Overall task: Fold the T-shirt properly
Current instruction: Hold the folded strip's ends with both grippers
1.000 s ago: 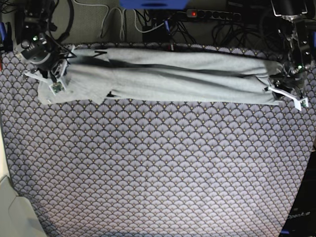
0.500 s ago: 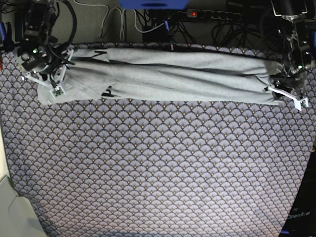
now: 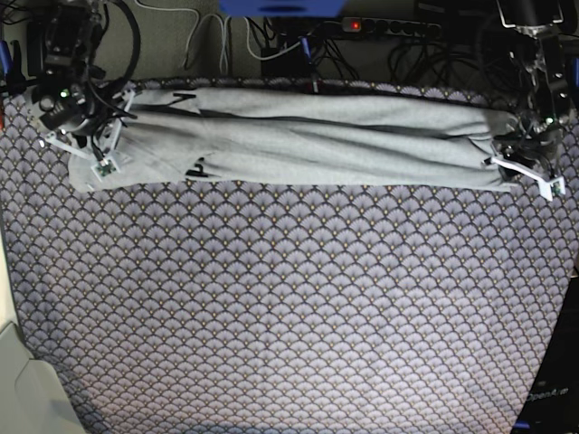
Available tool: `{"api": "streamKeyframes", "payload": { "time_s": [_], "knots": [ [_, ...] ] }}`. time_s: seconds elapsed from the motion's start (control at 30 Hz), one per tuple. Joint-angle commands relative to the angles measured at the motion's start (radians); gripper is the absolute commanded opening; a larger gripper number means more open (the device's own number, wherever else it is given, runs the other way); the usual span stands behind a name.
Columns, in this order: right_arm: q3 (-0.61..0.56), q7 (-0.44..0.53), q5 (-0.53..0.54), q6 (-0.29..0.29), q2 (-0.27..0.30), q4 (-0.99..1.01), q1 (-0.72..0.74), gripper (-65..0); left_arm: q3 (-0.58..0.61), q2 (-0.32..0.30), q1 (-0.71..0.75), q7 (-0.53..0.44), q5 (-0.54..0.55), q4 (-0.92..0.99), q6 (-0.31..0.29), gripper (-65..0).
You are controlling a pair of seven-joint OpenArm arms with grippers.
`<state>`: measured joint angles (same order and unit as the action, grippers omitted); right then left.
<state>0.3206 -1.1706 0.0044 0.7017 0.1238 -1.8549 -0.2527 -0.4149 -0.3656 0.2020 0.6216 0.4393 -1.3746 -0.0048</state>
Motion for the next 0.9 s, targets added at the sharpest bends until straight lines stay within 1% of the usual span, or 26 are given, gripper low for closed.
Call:
{"api": "streamKeyframes", "payload": {
  "time_s": [0.0, 0.13, 0.3, 0.47, 0.7, 0.77, 0.87],
  "knots": [
    [0.007, -0.012, -0.025, -0.004, 0.015, -0.016, 0.008, -65.0, -0.002, -0.013, 0.001, 0.014, -0.004, -0.01, -0.002, -39.8],
    [0.007, -0.002, -0.024, -0.004, 0.015, -0.016, 0.008, -65.0, -0.002, -0.013, 0.001, 0.014, -0.004, -0.01, -0.002, -39.8],
    [0.007, 0.079, -0.024, -0.004, 0.015, -0.016, 0.005, -65.0, -0.002, -0.013, 0.001, 0.014, -0.004, -0.01, -0.002, -39.8],
    [0.007, 0.122, -0.024, -0.004, 0.015, -0.016, 0.008, -65.0, -0.002, -0.013, 0.003, 0.014, -0.004, -0.01, -0.002, -39.8],
    [0.008, 0.125, -0.024, -0.004, 0.015, -0.016, 0.008, -65.0, -0.002, -0.013, 0.003, 0.014, -0.004, -0.01, -0.002, -39.8],
    [0.008, 0.122, -0.024, -0.004, 0.014, -0.016, 0.008, -62.8, -0.002, -0.013, 0.003, 0.014, -0.004, -0.01, -0.002, -39.8],
    [0.015, 0.12, -0.024, -0.004, 0.01, -0.016, 0.008, -62.4, -0.002, -0.013, 0.003, 0.014, -0.004, -0.01, -0.002, -39.8]
  ]
}}
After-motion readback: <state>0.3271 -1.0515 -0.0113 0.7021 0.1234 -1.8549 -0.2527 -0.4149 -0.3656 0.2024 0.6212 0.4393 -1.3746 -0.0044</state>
